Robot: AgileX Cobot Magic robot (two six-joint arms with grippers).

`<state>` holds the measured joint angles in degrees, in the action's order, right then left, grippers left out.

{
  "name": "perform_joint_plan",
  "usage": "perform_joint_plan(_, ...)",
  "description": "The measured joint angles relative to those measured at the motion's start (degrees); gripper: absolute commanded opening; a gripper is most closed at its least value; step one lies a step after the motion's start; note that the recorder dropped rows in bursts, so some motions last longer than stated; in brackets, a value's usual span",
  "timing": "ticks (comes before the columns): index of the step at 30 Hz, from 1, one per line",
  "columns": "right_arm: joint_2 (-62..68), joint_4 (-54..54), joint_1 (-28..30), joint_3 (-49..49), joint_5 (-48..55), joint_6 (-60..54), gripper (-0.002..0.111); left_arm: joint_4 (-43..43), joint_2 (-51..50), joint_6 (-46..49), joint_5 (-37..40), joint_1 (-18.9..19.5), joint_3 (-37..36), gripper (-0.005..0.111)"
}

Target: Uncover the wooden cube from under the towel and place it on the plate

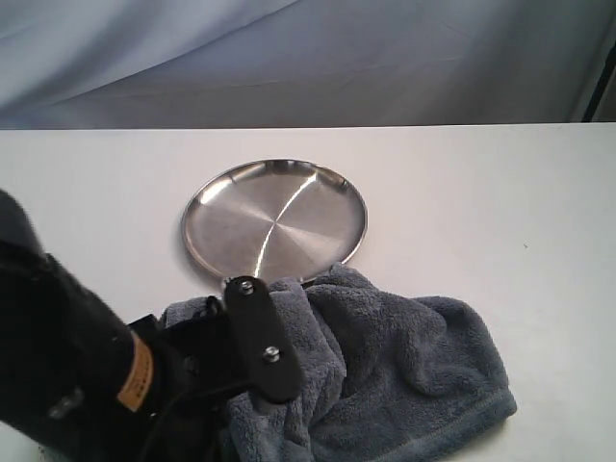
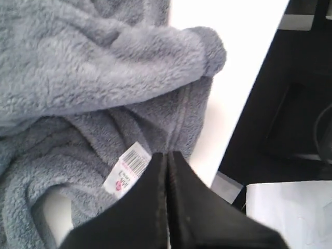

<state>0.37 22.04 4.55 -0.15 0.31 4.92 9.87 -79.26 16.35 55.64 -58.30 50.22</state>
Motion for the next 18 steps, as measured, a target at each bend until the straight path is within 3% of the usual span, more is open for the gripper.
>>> perform_joint_plan(8,0.0,0.0,0.0,0.0,0.0,0.0,0.003,0.1,-8.9,-5.0,6.7,-2.4,13.8,0.0)
perform_joint_plan(14,0.0,0.0,0.0,0.0,0.0,0.0,0.003,0.0,-15.4,-6.2,6.4,-2.4,22.5,0.0)
perform_joint_plan(18,0.0,0.0,0.0,0.0,0.0,0.0,0.003,-6.8,-19.6,-12.8,6.2,-2.4,29.7,0.0)
